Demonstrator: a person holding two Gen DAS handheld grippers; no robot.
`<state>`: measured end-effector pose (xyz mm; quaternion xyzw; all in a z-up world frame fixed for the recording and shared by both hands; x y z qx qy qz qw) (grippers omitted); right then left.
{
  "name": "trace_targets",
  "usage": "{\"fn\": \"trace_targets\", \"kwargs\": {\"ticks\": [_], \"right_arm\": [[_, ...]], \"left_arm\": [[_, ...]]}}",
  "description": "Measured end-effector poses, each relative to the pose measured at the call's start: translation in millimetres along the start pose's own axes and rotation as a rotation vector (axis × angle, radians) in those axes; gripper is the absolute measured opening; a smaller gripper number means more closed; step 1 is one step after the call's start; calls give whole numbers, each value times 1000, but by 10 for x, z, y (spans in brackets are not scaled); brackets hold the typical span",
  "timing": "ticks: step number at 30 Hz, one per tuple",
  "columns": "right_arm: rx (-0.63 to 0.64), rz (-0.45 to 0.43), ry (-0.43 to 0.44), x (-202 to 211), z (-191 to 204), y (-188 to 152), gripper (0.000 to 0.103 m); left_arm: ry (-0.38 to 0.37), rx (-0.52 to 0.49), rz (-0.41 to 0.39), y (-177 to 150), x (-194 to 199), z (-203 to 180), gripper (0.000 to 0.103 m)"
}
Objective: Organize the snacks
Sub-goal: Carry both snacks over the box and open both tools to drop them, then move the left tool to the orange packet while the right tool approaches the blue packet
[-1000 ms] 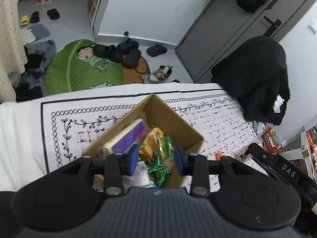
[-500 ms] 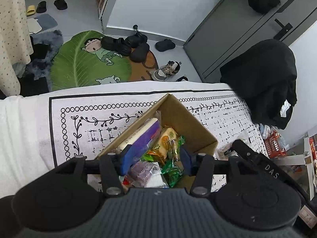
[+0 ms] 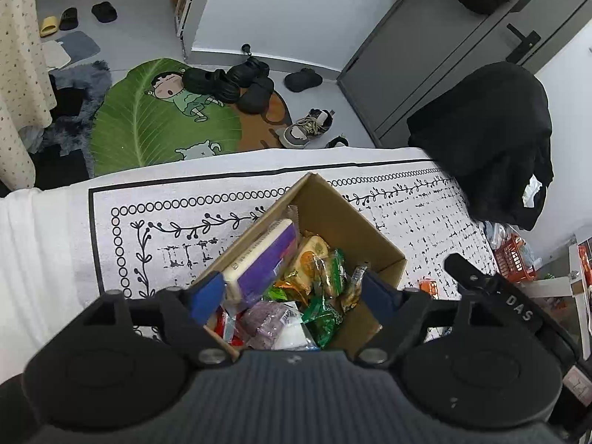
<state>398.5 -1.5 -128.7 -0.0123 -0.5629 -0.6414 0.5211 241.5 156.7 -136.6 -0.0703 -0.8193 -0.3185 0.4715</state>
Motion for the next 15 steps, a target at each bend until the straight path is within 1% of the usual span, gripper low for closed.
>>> {"fn": "trace_targets", "kwargs": {"ticks": [2, 3, 4, 7, 9, 15], "right_arm": [[-7, 1, -4, 47, -59, 17, 44], [-12, 0, -9, 87, -90, 28, 46], [-17, 0, -15, 107, -116, 34, 49], [-37, 8, -20, 179, -210, 49, 50], [-47, 12, -19, 227, -264, 47, 52], [-70, 8, -28, 403, -452, 40, 63]], "left_arm": [[-2, -9, -2, -11, 8, -30, 87], [-8, -13, -3, -20, 13, -51, 89], [-13, -18, -4, -32, 19, -76, 92], [-17, -31, -15, -61, 43, -144, 97], [-19, -43, -21, -83, 55, -202, 103], [-35, -77, -41, -144, 88, -408, 103]]}}
Point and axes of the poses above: each gripper's, at about its wrist camera, not at the fingertips, and x roughly against the way its jaws point, z to its left, y to its top, the point moved 5 cm from there along -x, roughly the way its jaws point, and after that the axes turned 5 degrees about y, right-handed, at the moved point
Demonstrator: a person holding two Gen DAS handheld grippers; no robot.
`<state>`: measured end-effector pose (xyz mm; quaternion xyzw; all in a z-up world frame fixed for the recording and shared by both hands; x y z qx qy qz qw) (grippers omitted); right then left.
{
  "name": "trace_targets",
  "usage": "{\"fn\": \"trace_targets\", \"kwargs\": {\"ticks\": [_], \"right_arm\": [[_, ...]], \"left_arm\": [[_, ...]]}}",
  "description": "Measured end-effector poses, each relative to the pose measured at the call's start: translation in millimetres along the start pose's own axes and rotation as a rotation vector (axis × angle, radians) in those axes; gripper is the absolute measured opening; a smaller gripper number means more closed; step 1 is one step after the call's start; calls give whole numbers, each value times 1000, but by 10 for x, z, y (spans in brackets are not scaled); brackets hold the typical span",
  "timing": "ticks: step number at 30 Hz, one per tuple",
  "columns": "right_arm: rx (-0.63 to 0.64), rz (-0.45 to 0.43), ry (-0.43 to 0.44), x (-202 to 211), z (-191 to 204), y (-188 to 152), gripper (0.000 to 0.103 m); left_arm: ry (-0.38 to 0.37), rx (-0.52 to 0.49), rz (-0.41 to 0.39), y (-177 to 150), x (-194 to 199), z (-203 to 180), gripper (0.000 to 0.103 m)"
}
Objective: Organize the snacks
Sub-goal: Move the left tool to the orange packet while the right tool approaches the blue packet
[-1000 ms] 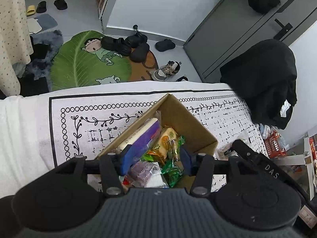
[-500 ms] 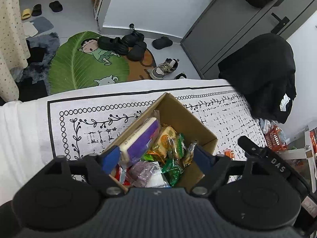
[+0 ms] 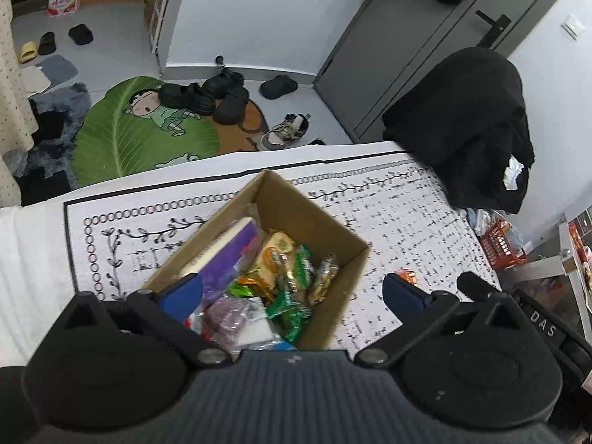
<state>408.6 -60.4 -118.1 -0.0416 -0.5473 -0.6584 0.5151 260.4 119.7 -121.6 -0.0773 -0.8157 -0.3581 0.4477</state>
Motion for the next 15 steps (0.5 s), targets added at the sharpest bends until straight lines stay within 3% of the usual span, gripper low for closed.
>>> {"fn": "trace_targets", "kwargs": {"ticks": [7, 15], "right_arm": [[-19, -3, -5, 183, -247, -36, 73], [-99, -17, -25, 311, -610, -47, 73]], "left_arm": [[-24, -32, -15, -54, -20, -278, 103], [-55, -88, 19, -199, -140, -707, 103]]}}
Point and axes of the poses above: each gripper's, at about its wrist camera, not at the fingertips, and x roughly against the way its jaws point, z to its left, y to its top, the point moved 5 cm from there along -x, roughly the way its jaws point, and after that the axes turned 5 degrees about y, right-handed, at the moved point
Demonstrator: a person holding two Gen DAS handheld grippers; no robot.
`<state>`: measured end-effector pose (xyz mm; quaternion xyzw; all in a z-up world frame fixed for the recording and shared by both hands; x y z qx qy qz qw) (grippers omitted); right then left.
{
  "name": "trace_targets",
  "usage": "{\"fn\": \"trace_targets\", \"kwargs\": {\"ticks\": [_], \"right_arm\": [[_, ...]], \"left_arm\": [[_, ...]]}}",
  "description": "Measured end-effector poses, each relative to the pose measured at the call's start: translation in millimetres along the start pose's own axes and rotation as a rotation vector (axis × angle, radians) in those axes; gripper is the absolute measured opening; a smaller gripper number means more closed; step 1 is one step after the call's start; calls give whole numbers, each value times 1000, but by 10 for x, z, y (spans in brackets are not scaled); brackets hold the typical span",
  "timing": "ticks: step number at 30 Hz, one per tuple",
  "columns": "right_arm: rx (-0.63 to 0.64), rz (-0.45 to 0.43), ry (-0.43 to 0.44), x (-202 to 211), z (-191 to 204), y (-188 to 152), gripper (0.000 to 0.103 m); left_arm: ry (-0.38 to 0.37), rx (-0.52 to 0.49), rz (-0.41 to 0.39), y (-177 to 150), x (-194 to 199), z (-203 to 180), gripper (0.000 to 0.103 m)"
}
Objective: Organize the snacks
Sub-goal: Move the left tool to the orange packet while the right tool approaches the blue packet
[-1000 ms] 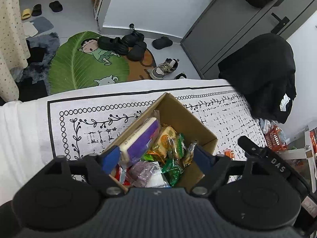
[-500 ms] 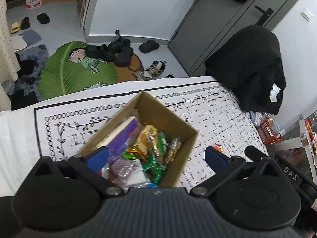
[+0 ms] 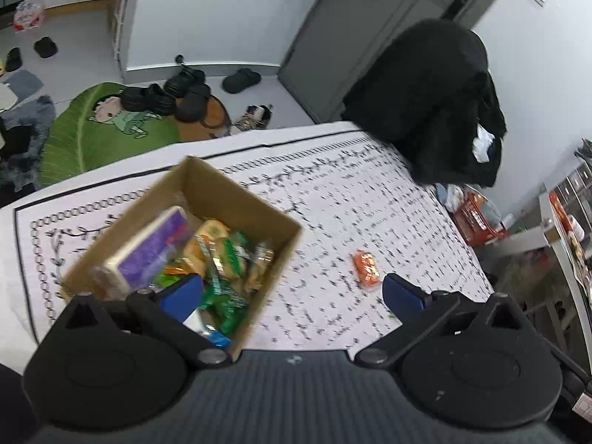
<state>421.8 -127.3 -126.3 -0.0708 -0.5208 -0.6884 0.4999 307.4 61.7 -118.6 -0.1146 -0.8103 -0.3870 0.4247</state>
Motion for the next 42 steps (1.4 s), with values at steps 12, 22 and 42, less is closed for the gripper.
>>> {"fn": "trace_targets", "kwargs": {"ticks": [12, 22, 42], "right_arm": [[-111, -12, -35, 2, -543, 73, 73], [-205, -20, -81, -98, -979, 93, 79], [-351, 50, -116, -795, -1467, 60, 81]], "left_arm": [[-18, -40, 27, -126, -291, -543, 103], [-30, -37, 55, -209, -687, -861, 102], [-43, 7, 139, -170, -1729, -1113, 78]]}}
Point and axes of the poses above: each gripper's, at about its wrist camera, not at the fingertips, and x roughly against the way its jaws point, z to its left, y to its top, the point moved 5 cm from there along -x, roughly the way its jaws point, and after that the axes turned 5 degrees about y, right-handed, at the moved point
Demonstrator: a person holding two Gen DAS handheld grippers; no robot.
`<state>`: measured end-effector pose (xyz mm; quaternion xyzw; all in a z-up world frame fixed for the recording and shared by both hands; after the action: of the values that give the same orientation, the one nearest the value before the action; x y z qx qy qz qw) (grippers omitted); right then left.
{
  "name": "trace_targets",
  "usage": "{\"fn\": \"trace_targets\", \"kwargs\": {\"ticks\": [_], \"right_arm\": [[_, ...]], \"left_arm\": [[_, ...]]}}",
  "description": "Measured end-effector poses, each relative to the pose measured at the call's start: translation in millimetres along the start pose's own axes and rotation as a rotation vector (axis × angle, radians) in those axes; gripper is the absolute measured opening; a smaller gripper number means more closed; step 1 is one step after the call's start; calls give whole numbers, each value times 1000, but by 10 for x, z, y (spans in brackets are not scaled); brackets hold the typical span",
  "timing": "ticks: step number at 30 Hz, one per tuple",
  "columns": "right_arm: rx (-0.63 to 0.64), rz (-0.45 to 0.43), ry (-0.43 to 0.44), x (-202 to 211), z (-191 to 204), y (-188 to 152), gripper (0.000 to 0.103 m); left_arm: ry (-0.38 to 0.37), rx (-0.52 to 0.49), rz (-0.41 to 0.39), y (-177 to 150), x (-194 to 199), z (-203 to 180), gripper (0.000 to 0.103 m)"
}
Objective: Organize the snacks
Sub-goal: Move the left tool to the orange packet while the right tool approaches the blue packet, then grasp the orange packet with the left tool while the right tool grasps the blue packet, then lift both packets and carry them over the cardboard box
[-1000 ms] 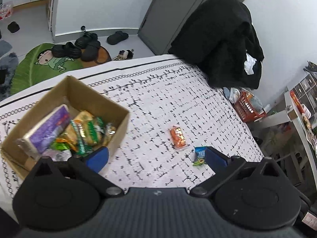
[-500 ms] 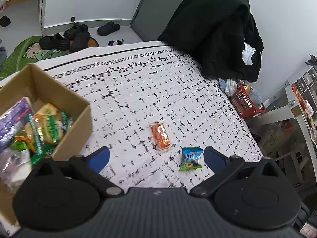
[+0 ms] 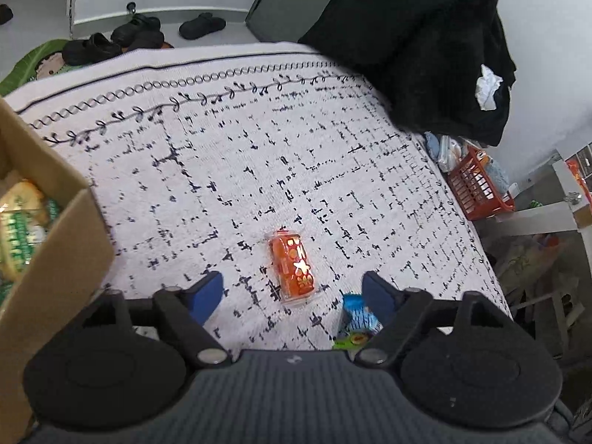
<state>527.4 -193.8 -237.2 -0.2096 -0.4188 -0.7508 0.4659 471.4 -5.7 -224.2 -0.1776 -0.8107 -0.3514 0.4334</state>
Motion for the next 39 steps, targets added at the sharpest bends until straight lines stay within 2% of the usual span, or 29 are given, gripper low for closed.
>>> {"fn": "trace_targets", "kwargs": {"ticks": [2, 8, 11, 15, 18, 21, 23, 29, 39], "right_arm": [[-4, 17, -3, -77, -8, -11, 79], [-7, 61, -11, -300, -26, -31, 65], [-13, 76, -16, -397, -29, -36, 60], [-16, 77, -25, -477, -45, -35, 55], [-10, 73, -33, -509, -45, -23, 47], [-6, 74, -45, -542, -64, -9, 38], [-7, 76, -44, -561, -51, 0, 36], [26, 67, -43, -575, 28, -1, 32], [86, -6, 15, -288, 230, 45, 28]], "left_arm": [[1, 8, 10, 16, -105, 3, 68], [-6, 23, 44, 32, -376, -6, 51], [-5, 29, 58, 31, -475, -16, 46], [-7, 29, 76, 24, -581, -31, 44], [-6, 30, 74, 29, -629, -41, 43], [0, 33, 67, 38, -655, -37, 31], [12, 17, 64, 42, -674, -41, 25], [23, 6, 53, 45, -608, -56, 22], [6, -8, 5, 32, -186, -9, 22]]}}
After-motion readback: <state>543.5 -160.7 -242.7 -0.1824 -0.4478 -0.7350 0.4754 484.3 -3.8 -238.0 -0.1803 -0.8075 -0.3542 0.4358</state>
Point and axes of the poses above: each gripper's, at about its wrist camera, not at the fingertips, and x roughly against the way its jaws point, z to its left, y to its top, the point moved 5 cm from there along -x, roughly the way its jaws point, and after that the axes turned 5 degrees about y, right-handed, at the moved point
